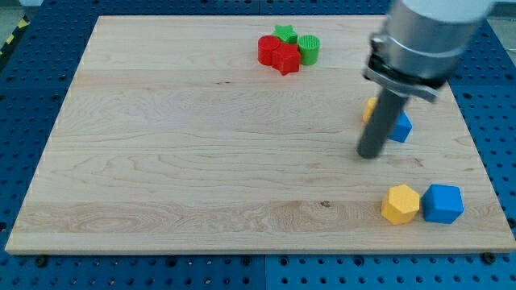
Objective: Slide the yellow heart to the top left of the hexagon
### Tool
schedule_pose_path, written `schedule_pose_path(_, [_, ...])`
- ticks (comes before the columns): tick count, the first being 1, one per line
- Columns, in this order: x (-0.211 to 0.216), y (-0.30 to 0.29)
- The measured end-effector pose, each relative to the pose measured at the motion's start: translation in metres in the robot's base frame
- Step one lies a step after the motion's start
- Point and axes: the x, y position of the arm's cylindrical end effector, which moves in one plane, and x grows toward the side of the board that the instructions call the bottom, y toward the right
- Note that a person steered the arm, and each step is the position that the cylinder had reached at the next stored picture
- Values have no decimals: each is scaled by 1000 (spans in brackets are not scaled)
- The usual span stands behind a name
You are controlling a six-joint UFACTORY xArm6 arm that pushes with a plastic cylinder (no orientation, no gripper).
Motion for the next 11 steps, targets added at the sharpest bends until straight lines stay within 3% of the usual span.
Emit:
schedule_pose_path(1, [-62, -27])
schedule_pose_path(2, [-89, 23])
schedule_pose_path(4, [-75, 49])
schedule_pose_path(6, [-28, 49])
schedule_pose_path(8, [-52, 32])
schedule_pose_path(10, [-4, 30])
schedule_pose_path(11, [-11, 20])
